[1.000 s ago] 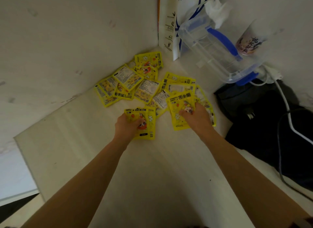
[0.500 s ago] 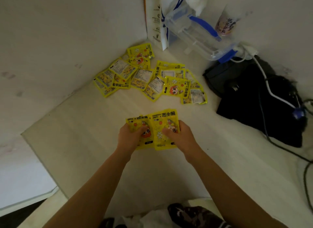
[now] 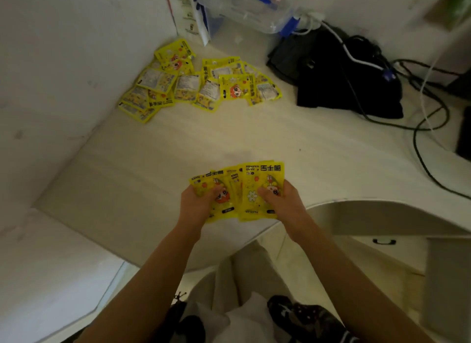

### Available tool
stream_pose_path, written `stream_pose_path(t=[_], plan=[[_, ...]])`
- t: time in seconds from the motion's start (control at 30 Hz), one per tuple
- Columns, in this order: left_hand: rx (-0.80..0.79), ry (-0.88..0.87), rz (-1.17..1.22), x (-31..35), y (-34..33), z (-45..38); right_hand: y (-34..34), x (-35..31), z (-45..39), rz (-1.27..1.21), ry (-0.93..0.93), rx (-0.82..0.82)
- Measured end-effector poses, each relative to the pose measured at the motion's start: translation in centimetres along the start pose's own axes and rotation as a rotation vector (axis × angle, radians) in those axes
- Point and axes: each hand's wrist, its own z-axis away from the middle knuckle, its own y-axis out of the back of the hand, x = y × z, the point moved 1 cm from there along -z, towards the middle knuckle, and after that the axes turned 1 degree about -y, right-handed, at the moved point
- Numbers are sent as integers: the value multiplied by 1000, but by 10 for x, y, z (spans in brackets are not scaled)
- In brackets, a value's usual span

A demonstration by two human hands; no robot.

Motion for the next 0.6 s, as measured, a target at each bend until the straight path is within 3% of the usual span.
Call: stream_pose_path(t=[0.23, 0.6], plan=[[-120, -83, -128, -14, -27, 36, 30, 36, 56, -107, -7, 139], [-457, -180, -368, -62, -108, 116, 111, 124, 159, -374, -96, 399]])
